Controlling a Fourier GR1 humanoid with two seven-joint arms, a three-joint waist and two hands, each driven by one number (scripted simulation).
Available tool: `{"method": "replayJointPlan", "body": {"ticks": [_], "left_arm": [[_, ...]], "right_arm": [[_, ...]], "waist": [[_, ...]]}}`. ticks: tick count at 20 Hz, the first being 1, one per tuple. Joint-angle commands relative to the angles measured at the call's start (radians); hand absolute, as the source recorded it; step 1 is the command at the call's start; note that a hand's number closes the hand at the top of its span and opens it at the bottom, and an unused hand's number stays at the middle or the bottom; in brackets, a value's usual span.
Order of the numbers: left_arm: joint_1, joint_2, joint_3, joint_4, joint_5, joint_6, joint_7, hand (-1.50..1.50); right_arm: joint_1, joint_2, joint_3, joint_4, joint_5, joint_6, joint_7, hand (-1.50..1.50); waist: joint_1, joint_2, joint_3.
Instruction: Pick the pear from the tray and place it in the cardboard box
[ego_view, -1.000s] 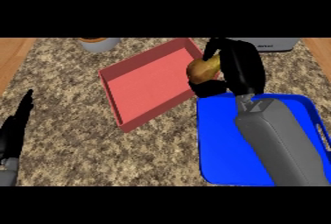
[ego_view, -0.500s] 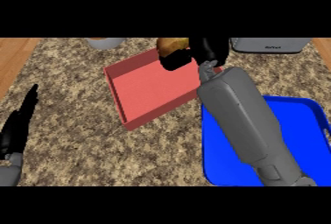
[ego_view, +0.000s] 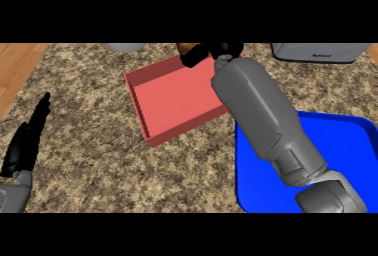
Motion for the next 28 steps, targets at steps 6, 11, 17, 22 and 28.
{"method": "replayJointPlan", "body": {"ticks": [6,11,17,22,28], "left_arm": [[-0.064,-0.03,-0.02,0.025,-0.024,0.001,0.006,0.0],[-0.064,-0.026,-0.019,0.006,-0.023,-0.012,0.028,0.0],[-0.07,0.007,0.025,0.06,-0.003,-0.039,-0.03,0.0],[-0.065,0.003,0.011,0.029,-0.014,-0.042,0.016,0.0],[-0.059,-0.03,0.018,0.067,-0.025,-0.016,-0.001,0.0]], "right_arm": [[-0.12,0.003,-0.108,0.31,-0.051,-0.122,0.008,-1.5],[-0.133,0.003,-0.159,0.38,-0.119,-0.133,-0.06,-1.5],[-0.126,0.003,-0.194,0.37,-0.14,-0.242,-0.219,-1.5],[-0.103,0.003,-0.261,0.321,-0.206,-0.37,-0.35,-1.5],[-0.071,-0.016,-0.368,0.269,-0.325,-0.368,-0.504,-1.5]], "waist": [[0.032,0.019,-0.001],[0.043,0.018,0.0],[0.038,0.021,0.0],[0.025,0.012,0.002],[-0.011,0.001,0.001]]}}
